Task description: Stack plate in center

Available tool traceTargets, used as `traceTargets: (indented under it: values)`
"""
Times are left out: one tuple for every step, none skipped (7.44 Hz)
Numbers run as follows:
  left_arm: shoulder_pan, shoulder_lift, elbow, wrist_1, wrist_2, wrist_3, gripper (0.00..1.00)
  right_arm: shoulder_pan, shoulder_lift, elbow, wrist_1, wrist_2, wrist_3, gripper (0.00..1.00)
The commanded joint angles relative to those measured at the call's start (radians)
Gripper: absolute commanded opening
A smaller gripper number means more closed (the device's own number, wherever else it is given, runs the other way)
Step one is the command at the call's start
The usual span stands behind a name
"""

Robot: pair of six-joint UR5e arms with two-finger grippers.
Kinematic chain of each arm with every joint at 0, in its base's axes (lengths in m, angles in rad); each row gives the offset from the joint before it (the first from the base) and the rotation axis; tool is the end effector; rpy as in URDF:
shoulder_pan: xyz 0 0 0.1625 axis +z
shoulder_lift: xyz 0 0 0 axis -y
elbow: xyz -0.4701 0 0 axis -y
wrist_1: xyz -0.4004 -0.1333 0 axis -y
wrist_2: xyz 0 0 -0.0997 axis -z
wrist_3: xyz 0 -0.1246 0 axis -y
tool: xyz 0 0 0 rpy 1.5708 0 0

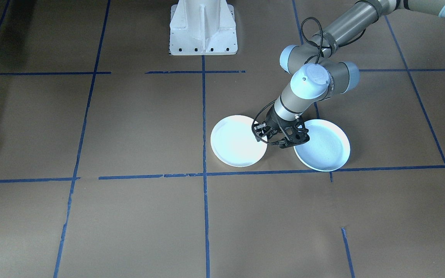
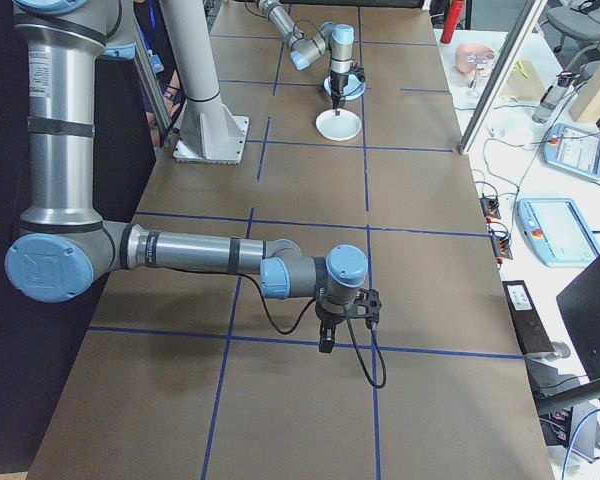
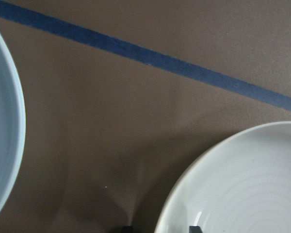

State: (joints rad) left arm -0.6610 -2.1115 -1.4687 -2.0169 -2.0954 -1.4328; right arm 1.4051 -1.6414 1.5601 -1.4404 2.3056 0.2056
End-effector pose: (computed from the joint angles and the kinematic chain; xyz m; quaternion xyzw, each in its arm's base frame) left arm 0.5494 -0.5171 0.3867 -0.0551 0.4720 -0.1184 0.8719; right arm -0.0284 -0.4718 0.7514 -0.0438 -0.3571 0.0098 0.9330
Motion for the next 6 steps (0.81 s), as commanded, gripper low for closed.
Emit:
traceTargets:
  values:
    - [0.004,-0.001,-0.001,0.0,0.0,0.005,0.02,0.0,0.0,0.0,0.0,0.0,0.0,1.0]
    - [0.003,0.002,-0.002,-0.008,-0.002,0.011,0.0,0.0,0.0,0.0,0.0,0.0,0.0,1.0]
    - [-0.003,0.008,-0.013,-0.016,-0.006,0.011,0.0,0.0,0.0,0.0,0.0,0.0,0.0,1.0]
    - [-0.031,0.014,-0.05,-0.013,-0.012,0.012,0.0,0.0,0.0,0.002,0.0,0.0,0.0,1.0]
    - [-0.067,0.048,-0.115,-0.005,-0.062,0.018,0.0,0.0,0.0,0.0,0.0,0.0,0.0,1.0]
    - [-0.113,0.101,-0.201,-0.005,-0.136,0.018,0.0,0.0,0.0,0.0,0.0,0.0,0.0,1.0]
